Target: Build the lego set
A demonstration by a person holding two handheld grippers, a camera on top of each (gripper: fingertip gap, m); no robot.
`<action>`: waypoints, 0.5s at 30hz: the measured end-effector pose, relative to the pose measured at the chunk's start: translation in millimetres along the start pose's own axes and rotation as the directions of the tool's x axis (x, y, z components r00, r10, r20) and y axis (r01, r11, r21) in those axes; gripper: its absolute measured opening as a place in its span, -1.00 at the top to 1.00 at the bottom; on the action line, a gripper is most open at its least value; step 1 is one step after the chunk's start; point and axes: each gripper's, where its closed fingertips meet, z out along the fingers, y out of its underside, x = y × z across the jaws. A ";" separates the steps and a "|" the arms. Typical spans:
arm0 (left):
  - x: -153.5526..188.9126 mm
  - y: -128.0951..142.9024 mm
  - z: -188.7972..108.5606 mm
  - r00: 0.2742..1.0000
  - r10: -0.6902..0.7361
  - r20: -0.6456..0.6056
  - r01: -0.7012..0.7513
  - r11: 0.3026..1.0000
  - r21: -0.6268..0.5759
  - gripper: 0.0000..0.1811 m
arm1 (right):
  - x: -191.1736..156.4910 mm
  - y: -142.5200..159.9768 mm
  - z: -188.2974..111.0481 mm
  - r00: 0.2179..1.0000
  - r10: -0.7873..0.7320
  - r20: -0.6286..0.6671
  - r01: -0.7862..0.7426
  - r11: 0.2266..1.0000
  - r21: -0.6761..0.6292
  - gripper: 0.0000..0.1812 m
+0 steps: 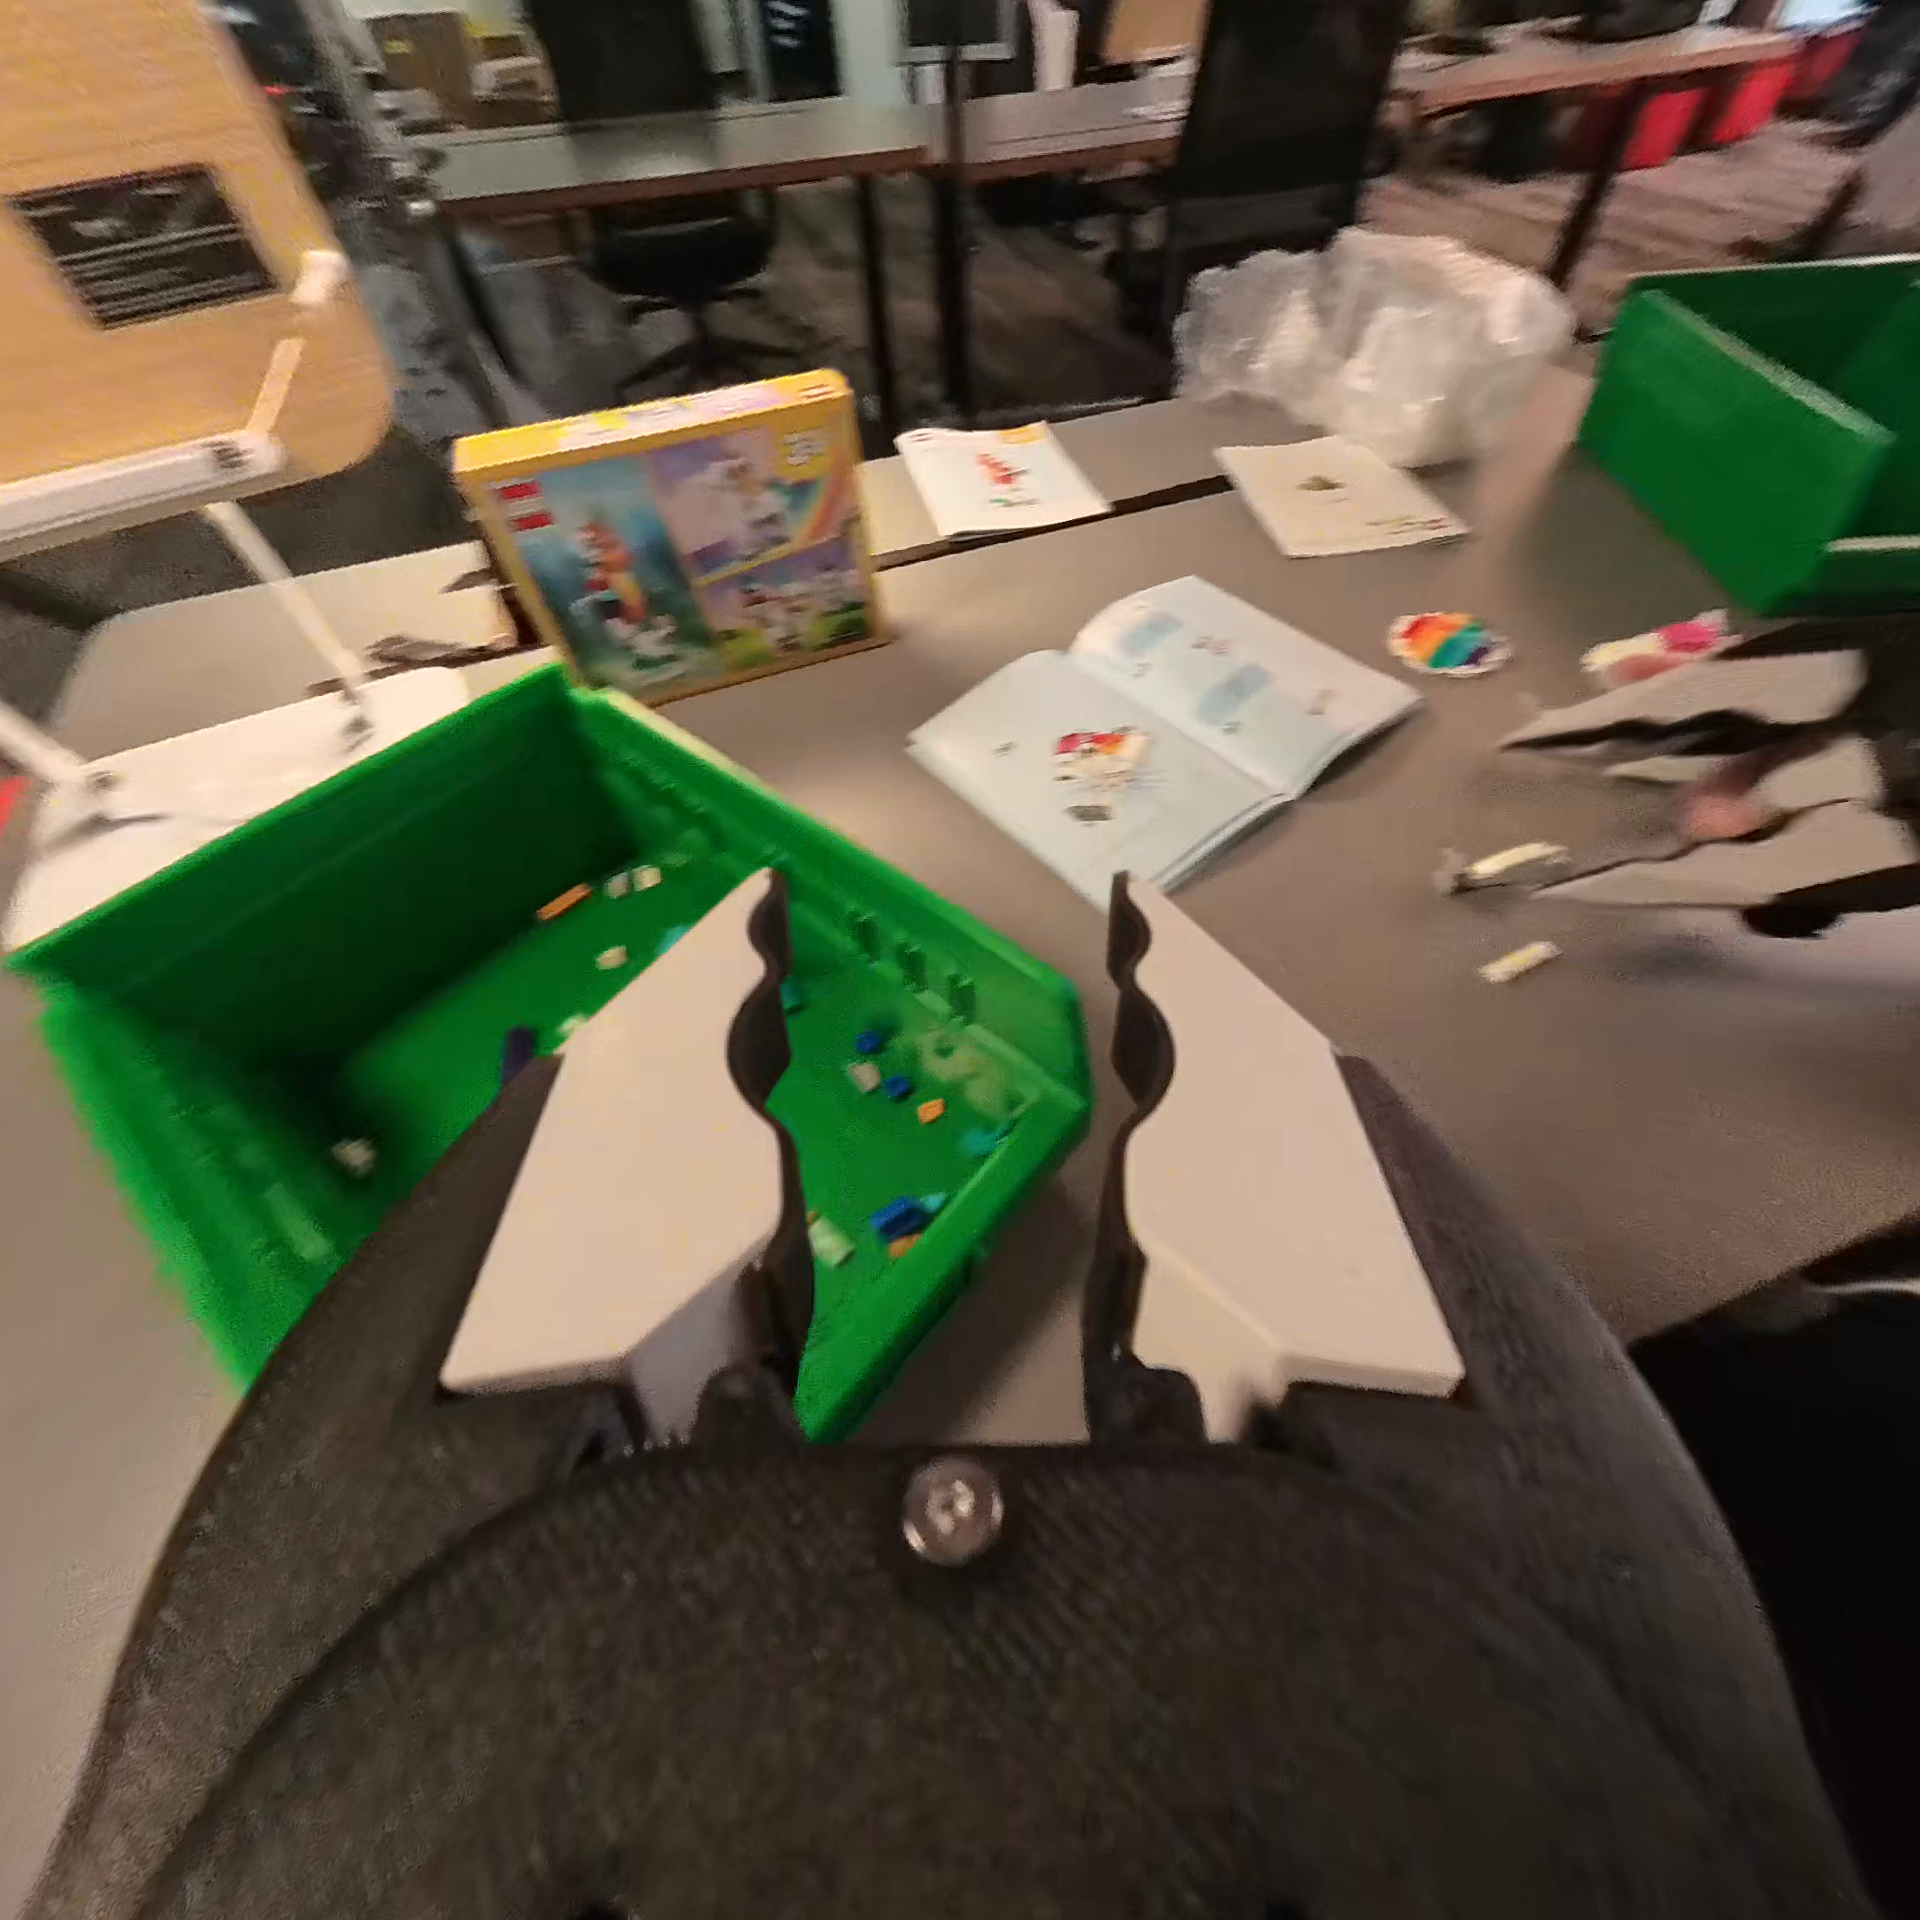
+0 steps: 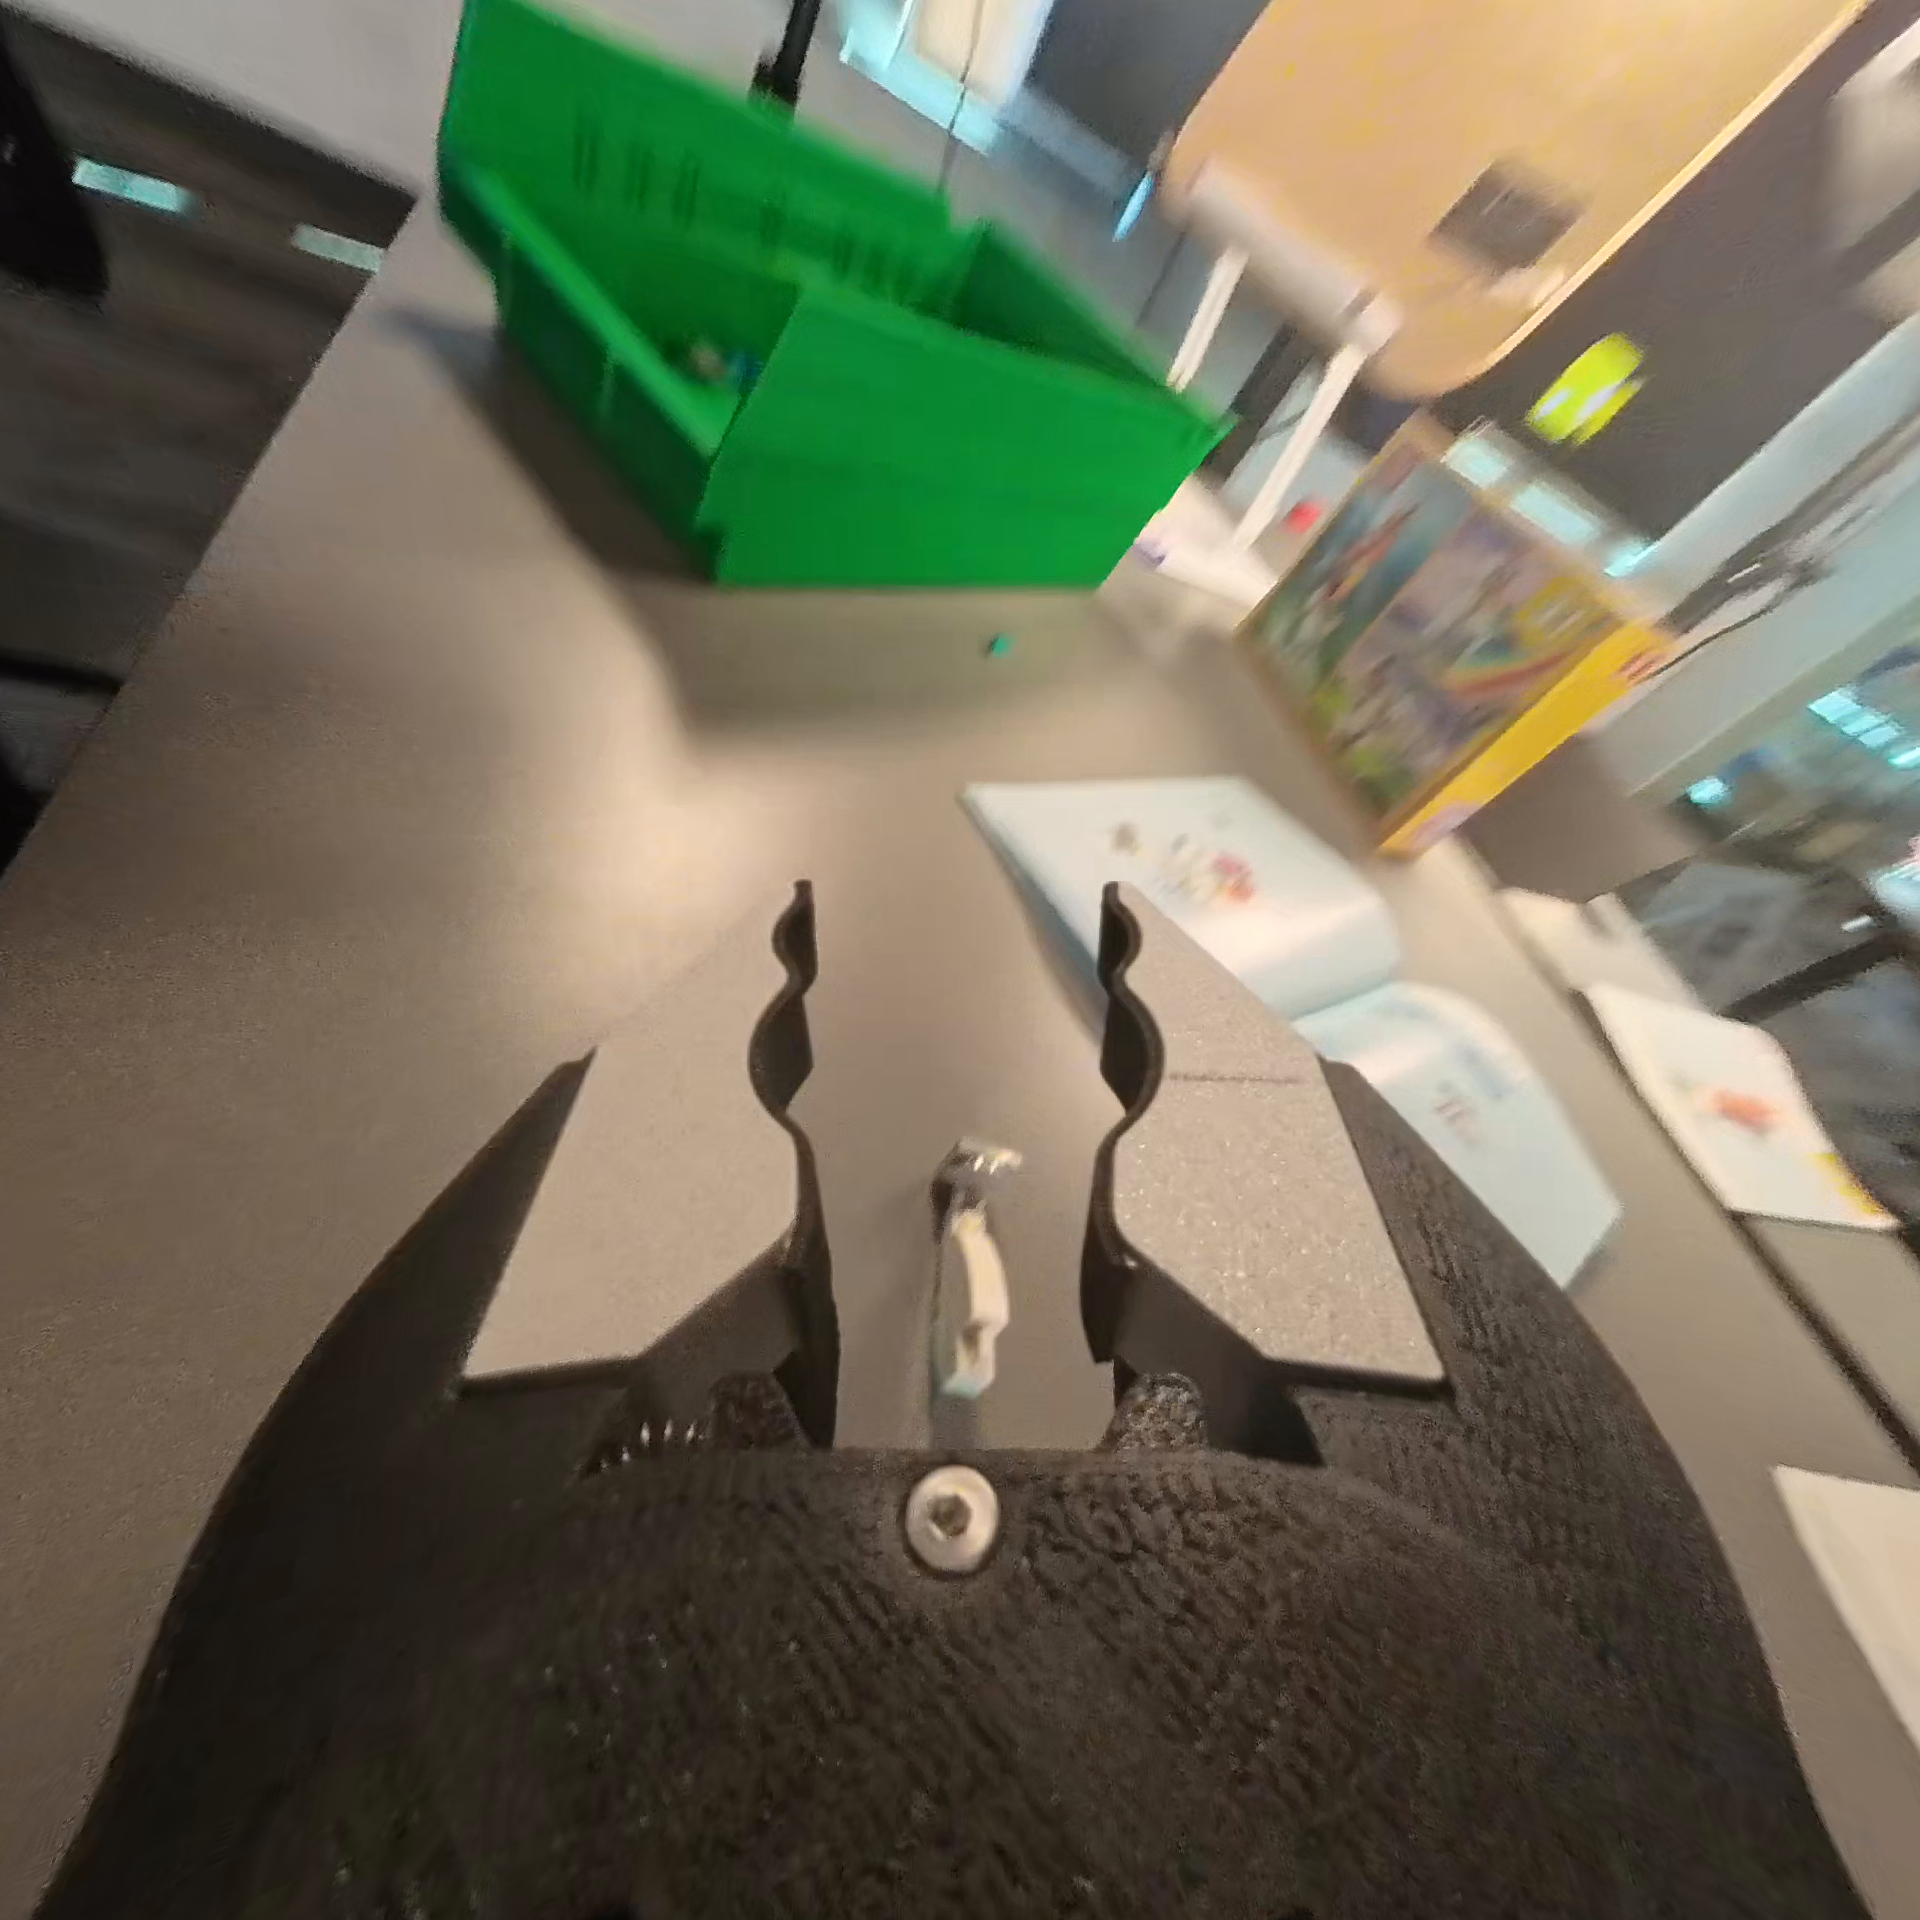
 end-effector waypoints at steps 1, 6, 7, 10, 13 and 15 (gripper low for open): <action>-12.2 3.9 -5.4 0.998 0.009 0.057 -0.008 1.000 -0.014 0.33 | 4.8 -8.0 -2.0 0.999 -0.016 -0.045 0.018 0.998 0.056 0.42; -69.6 35.0 -17.7 0.973 0.054 0.226 -0.016 0.986 -0.166 0.39 | 24.3 -29.4 -13.6 0.964 -0.088 -0.249 0.142 0.968 0.207 0.58; -75.9 43.0 -15.4 0.976 0.055 0.211 -0.010 0.978 -0.210 0.40 | 27.0 -30.8 -14.4 0.955 -0.093 -0.281 0.157 0.964 0.214 0.60; -94.3 64.5 -3.0 0.986 0.061 0.153 -0.007 0.943 -0.333 0.44 | 34.7 -30.3 -12.8 0.928 -0.092 -0.362 0.175 0.963 0.204 0.64; -102.1 85.8 12.8 0.998 0.045 0.049 -0.018 0.890 -0.455 0.49 | 36.7 -29.7 -8.3 0.910 -0.098 -0.404 0.188 0.964 0.189 0.66; -98.5 97.9 23.5 0.999 0.019 -0.048 -0.041 0.857 -0.514 0.52 | 36.7 -29.9 -4.8 0.901 -0.105 -0.421 0.195 0.965 0.178 0.68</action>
